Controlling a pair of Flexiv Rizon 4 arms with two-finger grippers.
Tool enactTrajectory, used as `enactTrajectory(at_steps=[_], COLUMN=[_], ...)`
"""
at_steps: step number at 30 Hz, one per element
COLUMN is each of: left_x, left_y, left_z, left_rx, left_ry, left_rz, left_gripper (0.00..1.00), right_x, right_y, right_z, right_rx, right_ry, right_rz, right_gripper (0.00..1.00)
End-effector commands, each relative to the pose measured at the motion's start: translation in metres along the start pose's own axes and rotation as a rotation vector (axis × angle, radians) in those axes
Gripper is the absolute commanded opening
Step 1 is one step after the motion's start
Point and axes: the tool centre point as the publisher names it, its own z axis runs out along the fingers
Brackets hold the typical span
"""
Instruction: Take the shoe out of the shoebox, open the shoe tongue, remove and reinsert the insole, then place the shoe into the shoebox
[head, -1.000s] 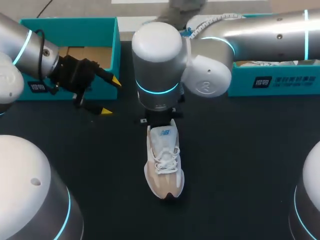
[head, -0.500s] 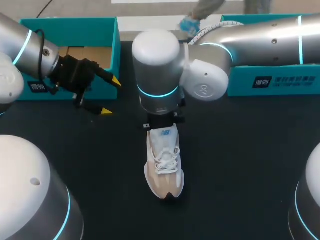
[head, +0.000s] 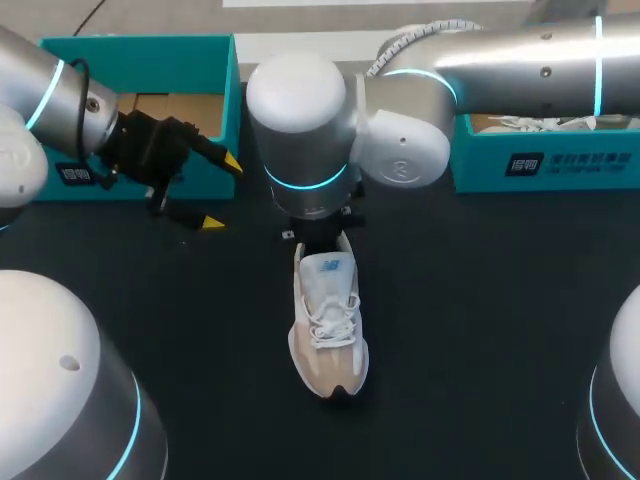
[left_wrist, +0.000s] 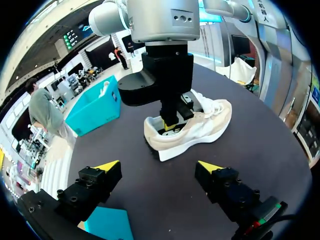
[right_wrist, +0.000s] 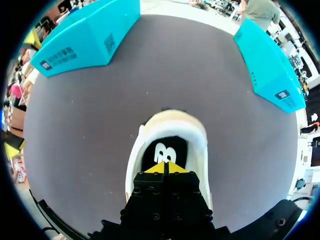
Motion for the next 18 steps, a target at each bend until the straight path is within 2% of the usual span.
enactTrajectory(at_steps=[1,5,8,14,18], left_x=[0.001,0.001,0.001,0.001,0.001], left_y=[-0.001,-0.001,-0.001,-0.001,-0.001], left_z=[-0.001,-0.001,-0.001,-0.001,-0.001], left_rx=[-0.003,-0.003,-0.003,-0.003,-0.003], left_ry=[-0.001,-0.001,-0.001,-0.001,-0.001], left_rz=[0.0,0.0,0.0,0.0,0.0], left_gripper=[1.0,1.0,1.0,1.0,1.0], right_x=[-0.002,0.0,0.003,0.009,0.009], right_y=[0.008,0.015,0.014,-0.002,-0.01], right_z=[0.004,0.018,0.028,0.042,0.041], right_rx=[-0.049,-0.079,-0.072,-0.017,-0.01], right_ry=[0.009,0.015,0.023,0.041,0.041], right_rz=[0.03,0.046,0.05,0.047,0.057], right_gripper=[0.0,0.0,0.0,0.0,0.0])
